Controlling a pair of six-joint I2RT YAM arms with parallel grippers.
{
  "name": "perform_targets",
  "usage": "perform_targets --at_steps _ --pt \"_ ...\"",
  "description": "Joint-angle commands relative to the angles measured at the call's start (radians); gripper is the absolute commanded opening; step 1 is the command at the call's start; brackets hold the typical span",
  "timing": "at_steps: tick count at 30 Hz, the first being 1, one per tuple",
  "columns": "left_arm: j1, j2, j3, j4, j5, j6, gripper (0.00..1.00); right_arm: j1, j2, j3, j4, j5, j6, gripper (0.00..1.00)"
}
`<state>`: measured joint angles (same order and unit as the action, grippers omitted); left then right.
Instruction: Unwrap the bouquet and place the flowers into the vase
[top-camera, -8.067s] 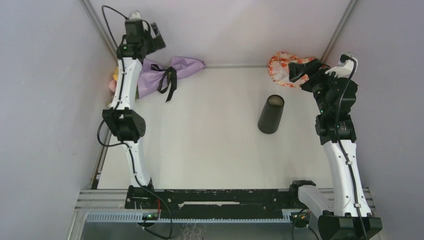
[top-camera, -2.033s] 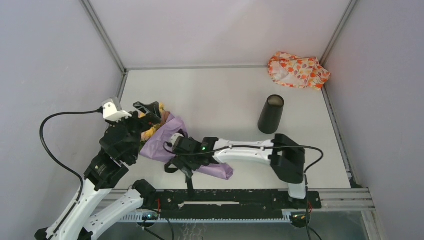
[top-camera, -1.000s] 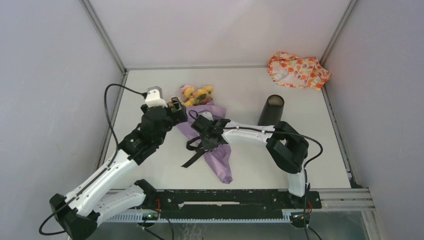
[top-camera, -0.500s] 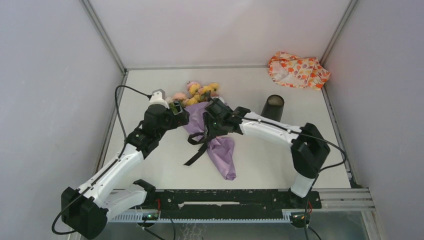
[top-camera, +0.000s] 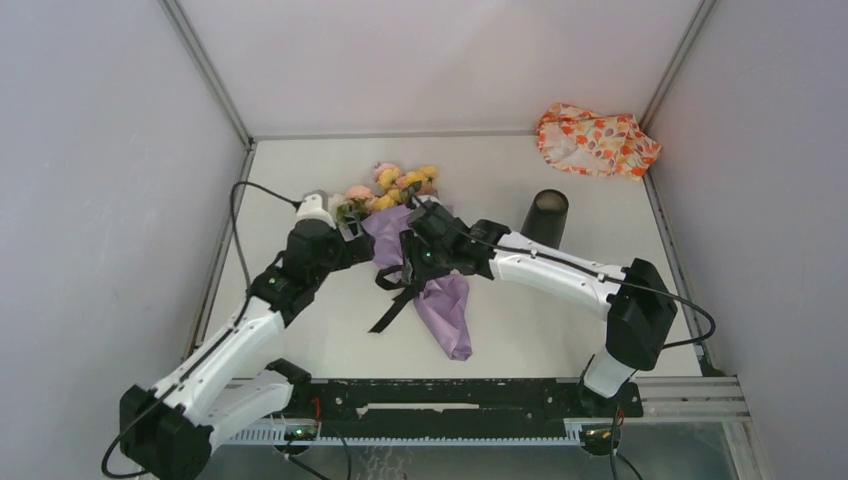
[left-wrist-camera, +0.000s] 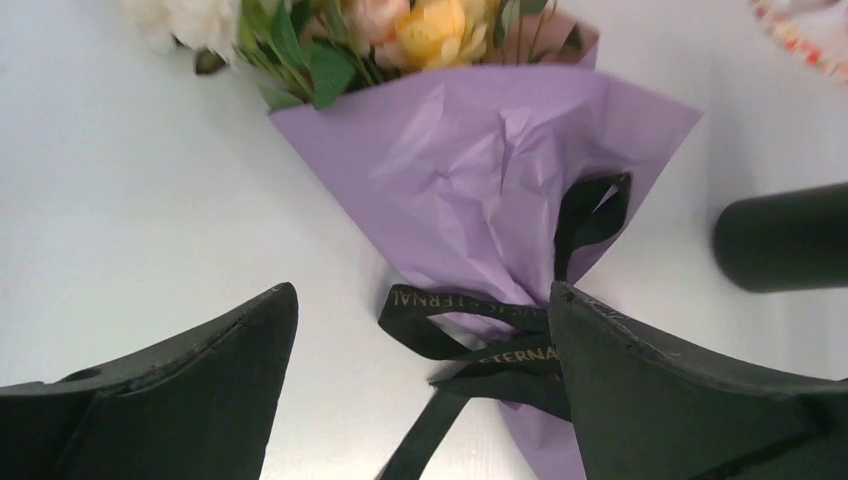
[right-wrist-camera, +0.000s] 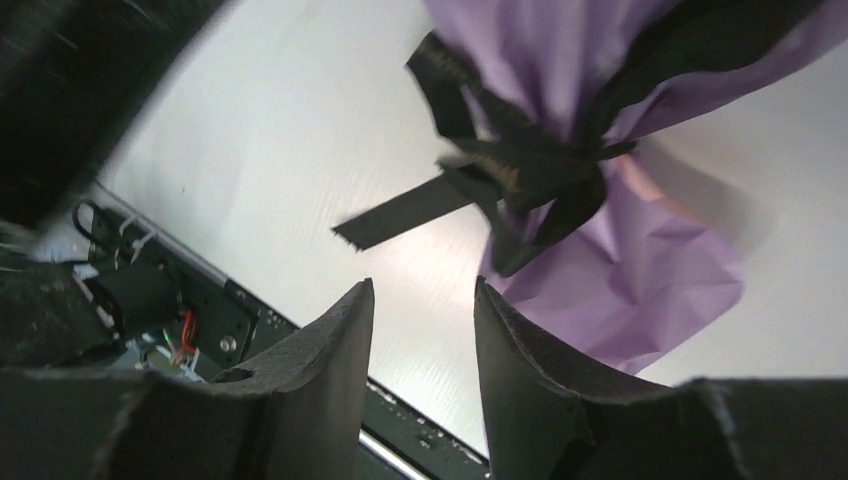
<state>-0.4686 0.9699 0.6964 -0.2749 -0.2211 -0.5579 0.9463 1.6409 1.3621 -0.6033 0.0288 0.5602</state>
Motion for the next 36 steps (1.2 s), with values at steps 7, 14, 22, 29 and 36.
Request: perform_targets --at_steps 7,14,22,29,36 --pt "0.004 -0.208 0.021 -0.073 -0.121 0.013 1.0 0.031 0.078 0.023 -0.036 0.035 -0.001 0.5" --pt "0.005 -0.176 -0.018 -0.038 -0.061 -0.025 1.0 0.032 0.088 0.008 -0.057 0.121 -0.009 0.5" --pt "0.004 -0.147 -0.019 -0.026 -0.041 -0.029 1.0 0.018 0.126 0.008 -0.038 0.117 -0.014 0.46" --pt "0.005 -0.147 -0.028 -0.026 -0.014 -0.032 1.0 0.01 0.151 0.008 -0.017 0.106 -0.008 0.3" --pt "0.003 -0.116 -0.035 -0.02 0.076 -0.017 1.0 -0.006 0.116 0.008 -0.013 0.119 -0.002 0.2"
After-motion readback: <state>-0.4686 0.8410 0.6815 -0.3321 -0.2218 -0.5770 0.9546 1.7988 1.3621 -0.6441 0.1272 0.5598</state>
